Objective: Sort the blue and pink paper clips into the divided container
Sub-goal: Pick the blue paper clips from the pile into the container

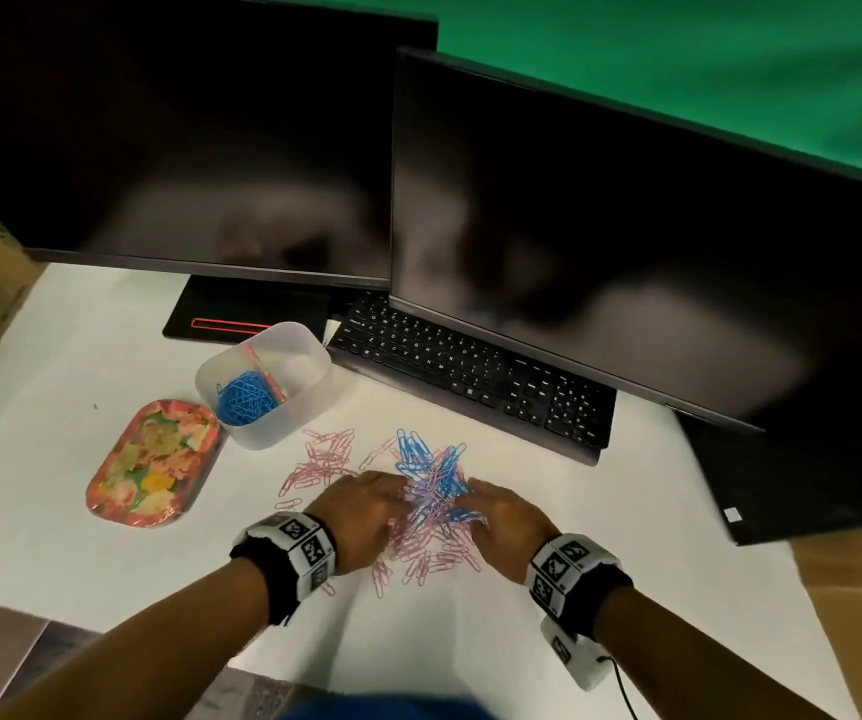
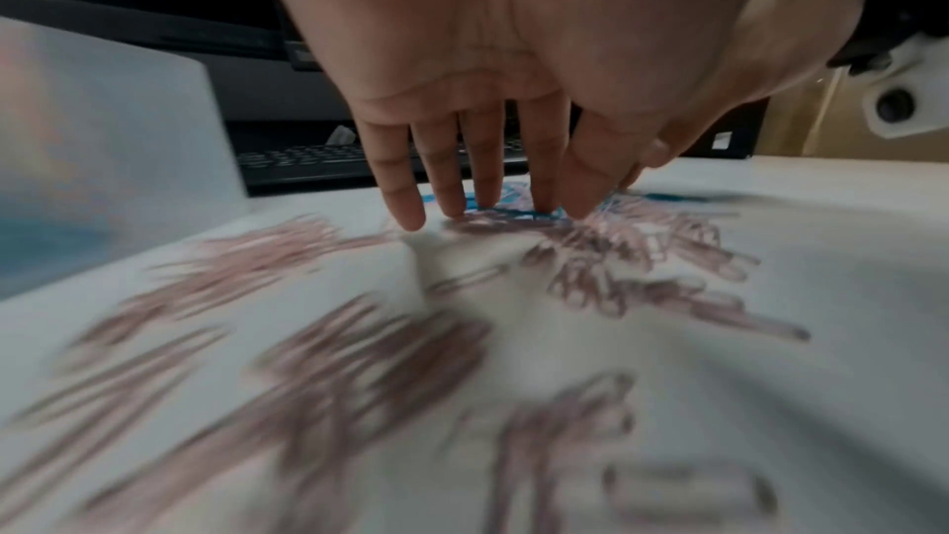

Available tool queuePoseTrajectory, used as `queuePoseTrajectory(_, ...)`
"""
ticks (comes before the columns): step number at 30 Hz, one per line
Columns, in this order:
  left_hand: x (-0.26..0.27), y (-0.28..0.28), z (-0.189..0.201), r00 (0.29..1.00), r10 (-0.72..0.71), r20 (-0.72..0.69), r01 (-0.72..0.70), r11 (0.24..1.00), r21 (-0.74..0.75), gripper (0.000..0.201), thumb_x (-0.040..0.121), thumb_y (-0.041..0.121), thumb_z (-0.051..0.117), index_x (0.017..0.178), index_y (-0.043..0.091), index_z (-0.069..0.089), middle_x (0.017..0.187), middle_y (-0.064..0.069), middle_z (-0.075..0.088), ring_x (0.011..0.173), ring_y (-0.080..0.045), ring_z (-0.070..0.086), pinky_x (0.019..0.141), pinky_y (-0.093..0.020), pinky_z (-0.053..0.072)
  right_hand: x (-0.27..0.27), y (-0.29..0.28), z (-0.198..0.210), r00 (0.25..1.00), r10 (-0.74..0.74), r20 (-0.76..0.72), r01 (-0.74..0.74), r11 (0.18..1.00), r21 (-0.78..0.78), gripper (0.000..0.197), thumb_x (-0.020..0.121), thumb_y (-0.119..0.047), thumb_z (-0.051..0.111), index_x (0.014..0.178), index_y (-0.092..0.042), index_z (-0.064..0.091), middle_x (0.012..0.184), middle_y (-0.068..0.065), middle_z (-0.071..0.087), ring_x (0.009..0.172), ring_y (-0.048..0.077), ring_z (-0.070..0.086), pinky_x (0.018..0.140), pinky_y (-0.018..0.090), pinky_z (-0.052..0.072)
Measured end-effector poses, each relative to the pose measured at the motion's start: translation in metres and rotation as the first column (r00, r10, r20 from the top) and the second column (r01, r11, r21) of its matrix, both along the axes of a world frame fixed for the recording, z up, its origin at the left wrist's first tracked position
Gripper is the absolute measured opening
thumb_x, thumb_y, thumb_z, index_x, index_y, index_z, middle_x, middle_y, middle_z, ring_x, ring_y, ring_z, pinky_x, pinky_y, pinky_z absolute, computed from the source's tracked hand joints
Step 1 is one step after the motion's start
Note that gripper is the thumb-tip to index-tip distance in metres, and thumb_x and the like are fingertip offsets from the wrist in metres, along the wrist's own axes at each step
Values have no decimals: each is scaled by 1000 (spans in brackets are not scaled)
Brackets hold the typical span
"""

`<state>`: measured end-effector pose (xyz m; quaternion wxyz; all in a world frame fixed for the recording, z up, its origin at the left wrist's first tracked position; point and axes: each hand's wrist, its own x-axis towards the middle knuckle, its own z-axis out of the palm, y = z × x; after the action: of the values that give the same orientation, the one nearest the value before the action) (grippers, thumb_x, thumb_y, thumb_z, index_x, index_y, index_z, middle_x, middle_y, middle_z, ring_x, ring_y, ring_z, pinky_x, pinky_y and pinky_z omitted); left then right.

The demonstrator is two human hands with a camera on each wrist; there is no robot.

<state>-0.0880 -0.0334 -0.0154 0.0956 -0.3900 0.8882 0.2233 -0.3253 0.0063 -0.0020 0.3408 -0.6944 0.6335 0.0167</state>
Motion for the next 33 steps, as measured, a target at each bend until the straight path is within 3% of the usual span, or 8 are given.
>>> queuePoseTrajectory(5,25,-5,12,997,79,-25,-79,997,-23,33,90,28,46,114,27,68,128,3,58,116,-24,56,97,-35,46,1,-26,16,996,-12,-84,5,996,-84,37,94,-22,46,129,-31,55,129,-4,56,116,19,55,96,32,47)
queuePoseTrajectory(9,3,-24,22,974,222,-50,-224,974,-33,35,90,19,49,121,27,60,127,5,55,114,-20,54,94,-33,47,18,-54,20,978,117,-172,-135,986,-98,44,90,-15,49,130,-33,52,122,-3,54,117,20,48,98,35,45)
queuePoseTrajectory(15,-36,-59,27,976,154,154,-151,988,-34,58,84,8,52,137,29,44,140,0,39,125,-25,41,99,-39,44,28,-62,11,929,228,-290,-252,967,-45,28,91,-20,55,117,-25,63,117,2,52,117,22,45,95,35,44)
queuePoseTrajectory(19,-39,-60,17,959,113,258,-107,994,-35,59,83,8,53,137,30,43,132,-2,42,120,-26,43,94,-38,45,22,-60,7,949,204,-241,-213,977,-11,24,93,-24,51,110,-22,67,111,3,57,110,23,50,89,33,47)
queuePoseTrajectory(23,-29,-60,7,957,218,193,-205,975,-88,35,90,16,51,124,25,55,122,-1,53,113,-24,50,91,-37,45,12,-63,12,995,-35,-91,37,999,16,18,90,-29,59,101,-24,72,95,-1,67,89,18,60,76,26,49)
queuePoseTrajectory(28,-15,-62,1,914,402,54,-405,913,54,24,90,25,53,111,28,63,113,2,65,104,-21,59,84,-32,48,2,-66,19,960,-229,159,219,973,79,16,84,-24,69,96,-15,75,75,-4,65,67,8,56,57,13,40)
queuePoseTrajectory(30,-10,-62,-1,864,503,-18,-497,858,128,21,86,22,59,105,28,67,103,3,69,96,-19,63,81,-28,50,1,-66,20,948,-248,197,232,967,102,18,83,-23,70,99,-15,75,78,-2,65,68,8,55,57,13,40)
queuePoseTrajectory(33,-5,-60,-2,798,594,-98,-567,797,209,22,83,17,65,103,25,67,89,6,69,87,-17,63,80,-25,50,-3,-66,20,939,-262,222,239,963,126,32,82,-21,72,114,-17,70,87,-2,68,77,7,58,70,14,44)
